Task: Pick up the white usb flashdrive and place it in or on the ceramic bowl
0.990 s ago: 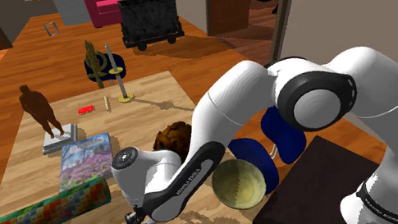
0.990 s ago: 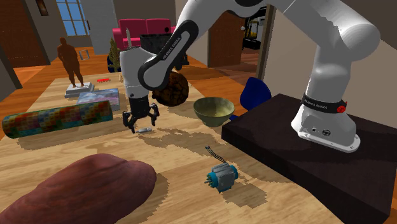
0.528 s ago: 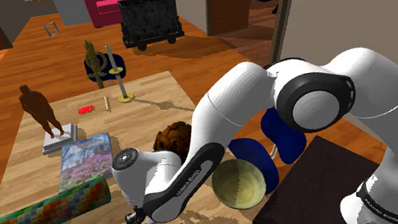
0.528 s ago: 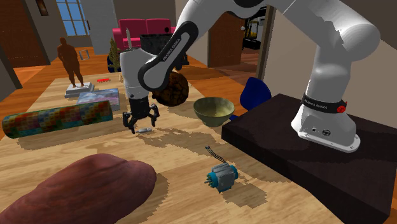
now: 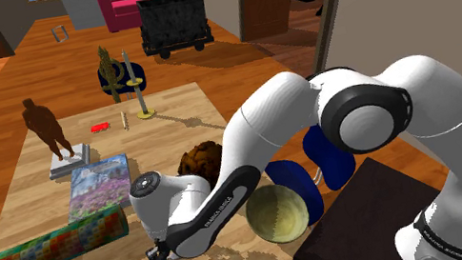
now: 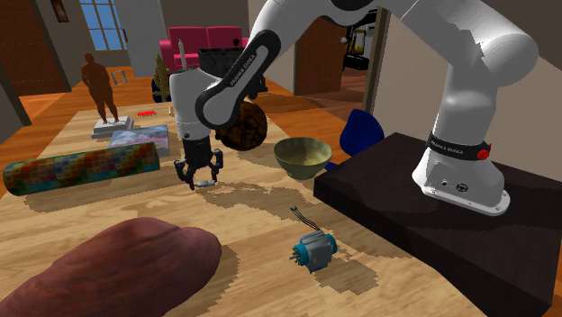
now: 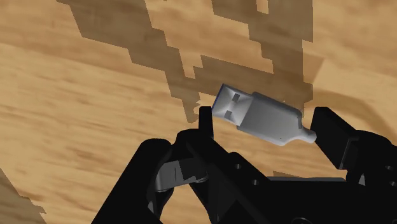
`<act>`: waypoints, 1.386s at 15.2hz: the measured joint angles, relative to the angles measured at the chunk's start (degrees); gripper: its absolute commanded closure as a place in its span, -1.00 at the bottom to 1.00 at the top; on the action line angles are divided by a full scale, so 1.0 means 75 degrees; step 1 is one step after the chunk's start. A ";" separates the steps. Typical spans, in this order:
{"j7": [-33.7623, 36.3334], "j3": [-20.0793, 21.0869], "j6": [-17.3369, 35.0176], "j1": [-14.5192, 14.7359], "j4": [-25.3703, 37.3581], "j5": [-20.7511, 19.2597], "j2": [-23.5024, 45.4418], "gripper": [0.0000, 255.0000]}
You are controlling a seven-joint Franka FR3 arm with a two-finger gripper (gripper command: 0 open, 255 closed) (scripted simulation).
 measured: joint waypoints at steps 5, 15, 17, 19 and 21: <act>0.0000 0.0046 -0.0077 -0.0039 -0.0133 0.0031 -0.0203 1.00; -0.0081 0.0260 -0.0587 -0.0202 -0.0405 0.0216 -0.0977 1.00; -0.0106 0.0299 -0.0695 -0.0237 -0.0435 0.0255 -0.1115 1.00; -0.0117 0.0341 -0.0812 -0.0257 -0.0455 0.0295 -0.1249 1.00; -0.0139 0.0382 -0.0950 -0.0275 -0.0433 0.0339 -0.1370 1.00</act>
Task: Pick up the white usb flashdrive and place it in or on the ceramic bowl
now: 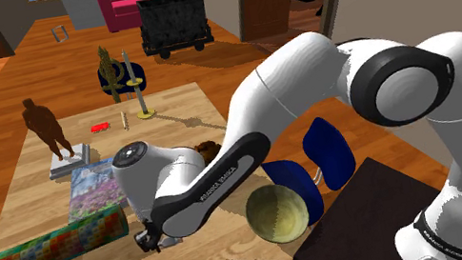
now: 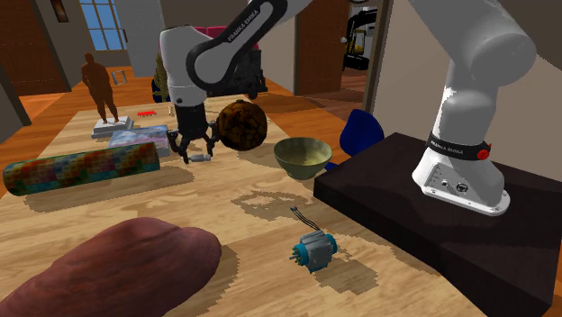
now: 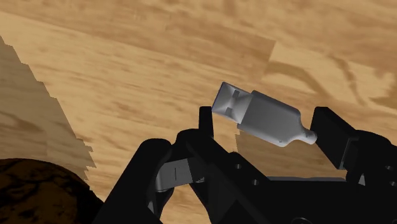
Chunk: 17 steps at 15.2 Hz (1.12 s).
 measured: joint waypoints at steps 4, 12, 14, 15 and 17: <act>-0.0055 0.0085 -0.0258 -0.0069 -0.0030 0.0094 -0.0288 1.00; -0.0124 0.0232 -0.0763 -0.0149 0.0001 0.0266 -0.0774 1.00; -0.0138 0.0262 -0.0860 -0.0167 -0.0002 0.0302 -0.0878 1.00; -0.0169 0.0284 -0.0787 -0.0248 -0.0227 0.0332 -0.1031 1.00; -0.0268 0.0365 -0.0503 -0.0520 -0.1038 0.0444 -0.1567 1.00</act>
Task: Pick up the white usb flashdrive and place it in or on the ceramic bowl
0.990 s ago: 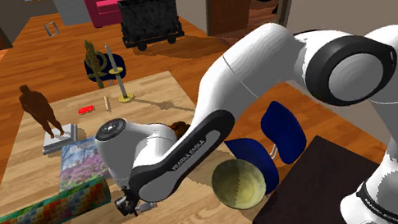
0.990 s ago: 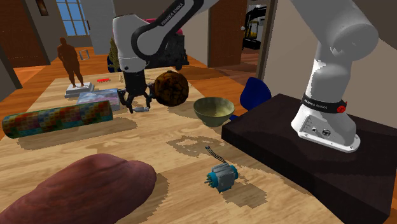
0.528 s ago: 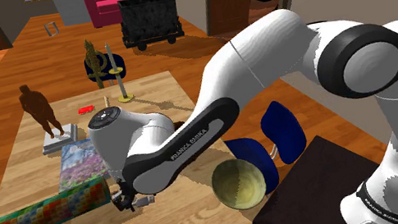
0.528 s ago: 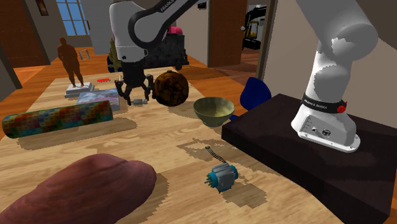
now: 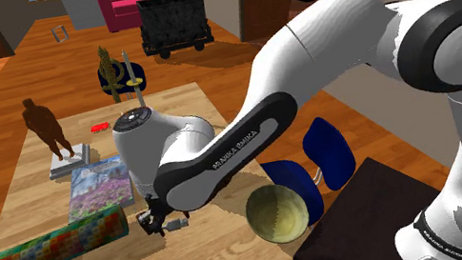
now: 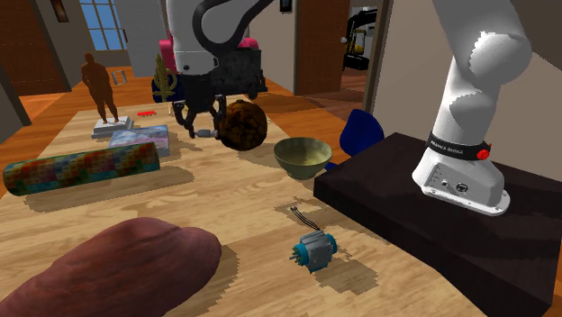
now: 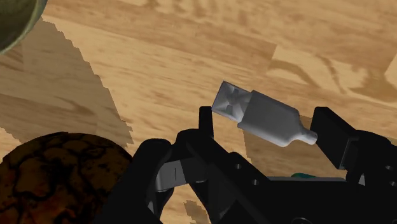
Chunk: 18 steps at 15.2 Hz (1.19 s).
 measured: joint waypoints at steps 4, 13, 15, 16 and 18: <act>-0.0308 0.0138 0.0649 -0.0555 -0.1616 0.0269 -0.1010 1.00; -0.1566 0.0430 0.1819 -0.1629 -0.4911 0.1401 -0.3354 1.00; -0.1975 0.0435 0.1951 -0.1792 -0.5490 0.1751 -0.3858 1.00; -0.2156 0.0420 0.2007 -0.1847 -0.5724 0.1894 -0.4053 1.00; -0.2614 0.0356 0.2180 -0.1951 -0.6339 0.2251 -0.4538 1.00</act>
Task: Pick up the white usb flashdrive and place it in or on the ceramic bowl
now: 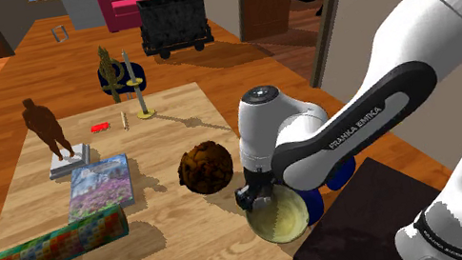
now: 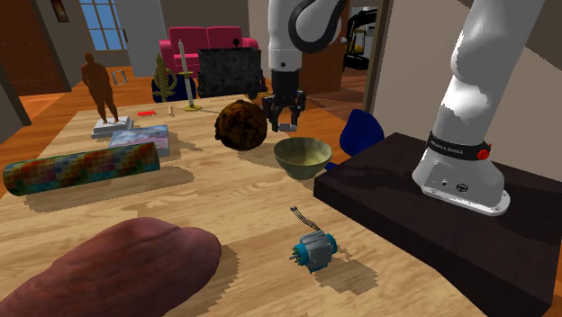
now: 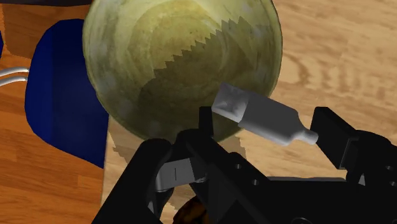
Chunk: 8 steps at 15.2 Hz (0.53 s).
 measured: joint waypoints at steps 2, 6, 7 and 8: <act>-0.0494 -0.0119 0.0124 -0.0062 -0.0597 0.0365 -0.0499 1.00; -0.1088 -0.0326 0.0398 -0.0091 -0.1363 0.0748 -0.0998 1.00; -0.1072 -0.0317 0.0519 -0.0101 -0.1406 0.0720 -0.0917 1.00; -0.1038 -0.0306 0.0665 -0.0128 -0.1425 0.0656 -0.0784 1.00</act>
